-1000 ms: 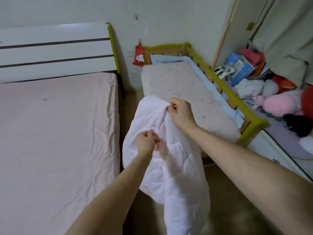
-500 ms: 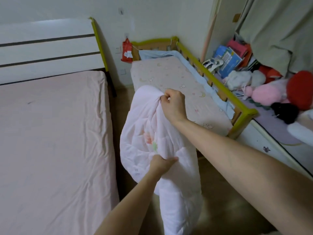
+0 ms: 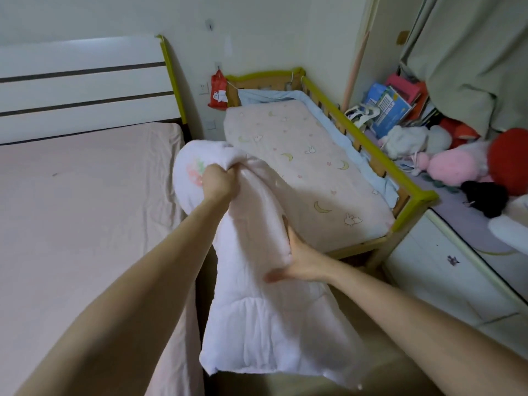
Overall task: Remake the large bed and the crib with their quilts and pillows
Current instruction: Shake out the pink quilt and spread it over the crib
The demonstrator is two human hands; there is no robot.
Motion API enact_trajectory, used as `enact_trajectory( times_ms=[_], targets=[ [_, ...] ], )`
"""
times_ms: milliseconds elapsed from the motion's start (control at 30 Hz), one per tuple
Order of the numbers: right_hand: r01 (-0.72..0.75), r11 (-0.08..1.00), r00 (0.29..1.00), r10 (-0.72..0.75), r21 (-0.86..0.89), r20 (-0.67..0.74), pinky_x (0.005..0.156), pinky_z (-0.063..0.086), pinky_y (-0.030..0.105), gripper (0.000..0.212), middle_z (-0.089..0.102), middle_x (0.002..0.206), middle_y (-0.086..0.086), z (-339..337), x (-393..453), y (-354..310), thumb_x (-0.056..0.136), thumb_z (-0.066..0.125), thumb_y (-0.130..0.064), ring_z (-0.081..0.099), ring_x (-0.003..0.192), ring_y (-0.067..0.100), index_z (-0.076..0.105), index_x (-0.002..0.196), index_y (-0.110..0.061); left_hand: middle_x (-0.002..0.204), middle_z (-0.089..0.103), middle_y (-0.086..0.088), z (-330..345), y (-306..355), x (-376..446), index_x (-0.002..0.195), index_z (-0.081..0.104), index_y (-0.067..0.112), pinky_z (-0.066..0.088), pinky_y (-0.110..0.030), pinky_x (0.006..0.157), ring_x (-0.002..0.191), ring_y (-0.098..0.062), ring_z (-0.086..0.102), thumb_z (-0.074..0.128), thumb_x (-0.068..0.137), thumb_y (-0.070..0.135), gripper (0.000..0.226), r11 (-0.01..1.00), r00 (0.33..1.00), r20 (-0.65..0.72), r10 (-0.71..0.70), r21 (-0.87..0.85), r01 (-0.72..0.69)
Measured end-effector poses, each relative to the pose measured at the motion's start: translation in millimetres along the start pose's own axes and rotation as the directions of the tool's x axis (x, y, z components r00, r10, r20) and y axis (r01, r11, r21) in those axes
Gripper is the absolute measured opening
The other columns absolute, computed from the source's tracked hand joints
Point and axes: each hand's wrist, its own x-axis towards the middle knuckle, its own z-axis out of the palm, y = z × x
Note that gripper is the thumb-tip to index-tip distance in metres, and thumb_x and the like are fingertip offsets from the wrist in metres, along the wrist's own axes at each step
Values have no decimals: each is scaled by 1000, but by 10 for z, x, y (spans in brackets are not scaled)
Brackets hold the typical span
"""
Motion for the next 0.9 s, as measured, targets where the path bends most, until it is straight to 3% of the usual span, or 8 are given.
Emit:
enact_trajectory(
  times_ms=[100, 167, 367, 500, 600, 700, 767, 900],
  targets=[
    [38, 999, 934, -37, -6, -356, 83, 51, 36, 53, 64, 116, 8, 66, 159, -25, 79, 70, -35, 62, 105, 30, 52, 123, -11, 99, 61, -9, 4, 128, 12, 112, 62, 1, 45, -30, 79, 94, -23, 57, 52, 95, 30, 35, 999, 1000, -3, 3, -33, -3],
    [34, 999, 853, -51, -43, -519, 65, 46, 30, 18, 69, 92, 11, -84, 211, -81, 86, 59, -19, 64, 87, 33, 63, 98, -7, 108, 63, -8, -27, 106, 8, 117, 60, 5, 49, -34, 86, 104, -24, 59, 57, 91, 35, 39, 993, 997, 69, 45, -109, -38],
    [-4, 988, 755, 106, 157, -647, 64, 37, 25, 25, 69, 95, 15, -438, 430, -426, 91, 53, -21, 58, 79, 26, 66, 96, -1, 159, -13, 9, -227, -392, -519, 150, -16, 35, 3, -44, 120, 145, -10, -18, 71, 39, 79, 148, 916, 717, 666, 206, 127, -381],
    [-2, 980, 773, 128, 199, -621, 72, 38, 26, 31, 67, 107, 16, -423, 607, -638, 94, 51, -24, 61, 100, 32, 65, 108, 0, 155, -30, 10, -407, -762, -841, 146, -20, 44, -6, -53, 118, 139, -8, -34, 67, 43, 85, 141, 799, 643, 704, 301, 182, -574],
    [-20, 977, 797, 144, 213, -586, 75, 39, 26, 38, 65, 113, 16, -538, 712, -748, 94, 50, -31, 60, 103, 32, 62, 114, 0, 152, -37, 2, -534, -892, -910, 146, -27, 36, -17, -51, 113, 138, -17, -38, 63, 54, 83, 137, 473, 574, 729, 374, 382, -794],
    [-15, 982, 823, 120, 190, -555, 76, 40, 27, 43, 64, 116, 18, -607, 769, -879, 94, 51, -34, 60, 105, 32, 60, 117, 1, 160, -14, -9, -470, -1049, -838, 153, -9, 25, 3, -63, 114, 145, -32, -18, 63, 67, 71, 121, 180, 593, 659, 463, 585, -791],
    [-2, 989, 832, 84, 148, -549, 80, 42, 29, 44, 62, 119, 19, -592, 781, -947, 95, 50, -34, 58, 108, 33, 58, 121, 2, 158, 20, -10, -404, -1012, -738, 152, 19, 17, 23, -66, 109, 146, -36, 10, 63, 76, 55, 95, 190, 603, 581, 547, 615, -765],
    [-10, 992, 831, 78, 126, -551, 80, 44, 31, 42, 63, 114, 19, -613, 728, -895, 95, 49, -33, 59, 105, 32, 59, 117, 2, 129, 61, 1, -353, -723, -564, 130, 57, 13, 22, -59, 112, 133, -29, 44, 51, 88, 13, 43, 281, 525, 415, 743, 519, -807]
  ],
)
